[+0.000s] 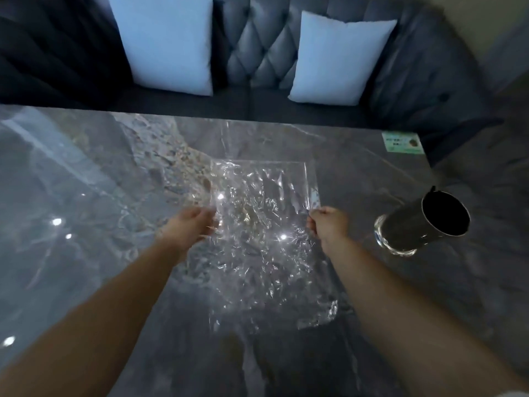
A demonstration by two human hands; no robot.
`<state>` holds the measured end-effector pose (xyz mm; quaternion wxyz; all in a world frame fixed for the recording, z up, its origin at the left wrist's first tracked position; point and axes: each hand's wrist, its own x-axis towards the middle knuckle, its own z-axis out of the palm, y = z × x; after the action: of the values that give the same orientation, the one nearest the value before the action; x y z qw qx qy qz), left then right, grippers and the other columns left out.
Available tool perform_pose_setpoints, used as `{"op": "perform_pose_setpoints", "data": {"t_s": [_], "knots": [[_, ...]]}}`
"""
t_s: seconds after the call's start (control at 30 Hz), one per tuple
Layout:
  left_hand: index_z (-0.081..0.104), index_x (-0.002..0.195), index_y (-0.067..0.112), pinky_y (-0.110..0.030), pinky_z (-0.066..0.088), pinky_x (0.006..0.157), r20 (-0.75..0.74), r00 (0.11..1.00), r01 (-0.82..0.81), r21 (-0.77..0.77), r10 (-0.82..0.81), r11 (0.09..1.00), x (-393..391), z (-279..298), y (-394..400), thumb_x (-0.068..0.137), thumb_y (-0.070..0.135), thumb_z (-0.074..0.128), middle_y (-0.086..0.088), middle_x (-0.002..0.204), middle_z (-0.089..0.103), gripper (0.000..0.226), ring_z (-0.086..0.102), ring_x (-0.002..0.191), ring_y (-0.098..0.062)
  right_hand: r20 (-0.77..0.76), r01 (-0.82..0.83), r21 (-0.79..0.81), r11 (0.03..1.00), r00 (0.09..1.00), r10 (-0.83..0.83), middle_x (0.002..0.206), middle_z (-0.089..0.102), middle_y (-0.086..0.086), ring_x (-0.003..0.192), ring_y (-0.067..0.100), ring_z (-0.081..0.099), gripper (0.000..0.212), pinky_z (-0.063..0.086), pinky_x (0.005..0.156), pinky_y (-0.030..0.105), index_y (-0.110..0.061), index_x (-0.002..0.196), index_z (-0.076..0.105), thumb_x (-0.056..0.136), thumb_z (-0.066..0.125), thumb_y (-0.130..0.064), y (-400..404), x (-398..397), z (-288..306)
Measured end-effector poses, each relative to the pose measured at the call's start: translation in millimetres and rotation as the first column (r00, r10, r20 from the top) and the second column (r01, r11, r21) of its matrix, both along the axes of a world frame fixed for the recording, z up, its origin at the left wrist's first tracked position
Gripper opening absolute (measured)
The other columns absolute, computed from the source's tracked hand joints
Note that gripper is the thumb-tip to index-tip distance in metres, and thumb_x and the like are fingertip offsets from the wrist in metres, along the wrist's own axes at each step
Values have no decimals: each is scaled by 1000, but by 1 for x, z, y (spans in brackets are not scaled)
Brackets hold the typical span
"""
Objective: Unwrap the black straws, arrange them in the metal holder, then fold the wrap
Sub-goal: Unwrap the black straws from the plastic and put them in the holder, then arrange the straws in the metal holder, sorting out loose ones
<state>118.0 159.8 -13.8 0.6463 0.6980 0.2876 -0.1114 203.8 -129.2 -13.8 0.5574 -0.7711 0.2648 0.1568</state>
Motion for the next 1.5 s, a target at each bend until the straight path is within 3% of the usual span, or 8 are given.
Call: {"op": "perform_pose_setpoints", "data": {"t_s": [0.27,0.33,0.47,0.57,0.67,1.13,1.33,1.5], "knots": [[70,94,13,-25,49,53,-40,998,49,291,-39,956,23,-46,11,91,18,64,-3,73,68,8,60,58,-13,-52,-20,-24,1000,998,19,74,64,11,53,18,53,11,45,48,30,-4,92,64,92,54,-8,18,18,-25],[65,108,14,-36,56,68,-85,996,55,446,-19,893,32,-48,13,91,25,62,-8,92,70,21,66,75,-23,-15,-145,-228,963,989,146,93,68,17,72,31,65,20,55,65,42,-5,104,64,92,53,-16,19,20,-29],[39,137,17,-52,43,99,-180,950,289,821,-257,492,20,-53,3,93,36,47,-12,142,43,48,47,124,-35,82,-378,-778,502,731,678,130,55,12,114,31,56,44,48,95,43,-11,130,51,91,57,-29,10,1,-39],[23,146,21,-52,23,112,-296,800,430,889,-522,154,-6,-65,-9,96,45,32,-11,157,27,56,28,142,-34,-34,-531,-820,212,416,909,147,40,7,129,28,45,52,44,104,43,-16,137,41,91,56,-35,7,-22,-55],[16,151,24,-48,0,115,-416,702,545,837,-578,59,-20,-79,-13,95,50,11,-8,162,16,62,6,149,-28,-162,-600,-799,33,268,950,157,25,7,143,25,28,57,30,115,43,-13,147,29,97,43,-38,11,-36,-72],[24,149,22,-50,19,116,-444,691,561,827,-571,35,-14,-71,-15,96,51,17,-8,159,25,61,15,148,-29,-199,-622,-783,-10,235,951,158,25,5,145,23,23,54,24,116,45,-14,147,30,98,36,-38,7,-25,-62],[15,152,18,-46,9,118,-454,669,573,819,-589,19,-6,-40,-29,95,51,11,-8,162,11,66,4,149,-27,-85,-621,-773,128,302,950,154,32,7,142,28,28,51,24,115,46,-16,143,38,96,43,-36,-11,-35,-25],[46,139,17,-48,24,113,-297,629,489,870,-718,68,6,-3,-80,98,44,30,-9,149,44,52,34,140,-30,2,-554,-811,190,322,947,132,55,8,120,28,51,36,37,103,38,-14,125,58,93,52,-29,-59,-55,18]]}}
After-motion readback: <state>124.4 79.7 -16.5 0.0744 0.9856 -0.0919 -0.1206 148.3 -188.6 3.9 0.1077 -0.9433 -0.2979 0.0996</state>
